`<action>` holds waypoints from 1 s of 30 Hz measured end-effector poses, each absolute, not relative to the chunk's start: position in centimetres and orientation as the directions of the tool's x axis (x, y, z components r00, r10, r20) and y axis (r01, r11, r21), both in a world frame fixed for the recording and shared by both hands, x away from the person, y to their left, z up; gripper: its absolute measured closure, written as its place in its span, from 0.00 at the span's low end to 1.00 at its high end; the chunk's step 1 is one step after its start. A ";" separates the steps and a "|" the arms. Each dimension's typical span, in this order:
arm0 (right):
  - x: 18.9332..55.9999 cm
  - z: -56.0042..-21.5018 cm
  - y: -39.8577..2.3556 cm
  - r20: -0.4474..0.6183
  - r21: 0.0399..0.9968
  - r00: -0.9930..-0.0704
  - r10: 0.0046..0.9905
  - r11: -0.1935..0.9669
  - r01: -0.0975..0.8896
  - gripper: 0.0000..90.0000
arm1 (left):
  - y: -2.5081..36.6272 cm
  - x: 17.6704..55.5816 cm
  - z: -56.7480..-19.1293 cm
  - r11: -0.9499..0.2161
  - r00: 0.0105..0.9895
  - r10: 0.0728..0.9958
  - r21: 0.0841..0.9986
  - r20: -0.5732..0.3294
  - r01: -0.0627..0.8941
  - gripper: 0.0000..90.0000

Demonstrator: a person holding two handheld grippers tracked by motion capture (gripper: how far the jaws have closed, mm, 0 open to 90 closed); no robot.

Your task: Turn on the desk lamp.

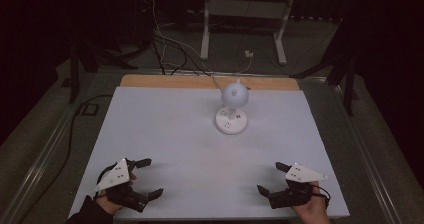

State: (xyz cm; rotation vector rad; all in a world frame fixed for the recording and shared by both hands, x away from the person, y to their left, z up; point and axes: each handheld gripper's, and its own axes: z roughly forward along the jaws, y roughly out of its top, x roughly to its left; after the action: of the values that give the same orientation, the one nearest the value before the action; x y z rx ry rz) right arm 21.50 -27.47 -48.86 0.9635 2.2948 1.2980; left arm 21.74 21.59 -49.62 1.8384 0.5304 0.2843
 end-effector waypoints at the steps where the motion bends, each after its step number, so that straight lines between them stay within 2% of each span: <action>1: 21.5 -48.9 -27.5 0.040 0.848 -0.715 0.698 0.355 0.394 0.00 | 21.6 21.7 -49.6 -0.255 0.869 0.491 0.943 -0.067 0.216 0.00; 30: 23.7 -45.5 -27.0 0.065 0.858 -0.748 0.661 0.345 0.380 0.00 | 21.6 21.8 -49.6 -0.244 0.865 0.496 0.944 -0.074 0.221 0.00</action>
State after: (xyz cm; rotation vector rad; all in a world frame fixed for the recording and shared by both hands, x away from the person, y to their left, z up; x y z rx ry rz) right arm 23.69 -27.03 -45.50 0.9273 2.3188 1.3582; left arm 21.78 21.60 -49.62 1.8295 0.5397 0.2827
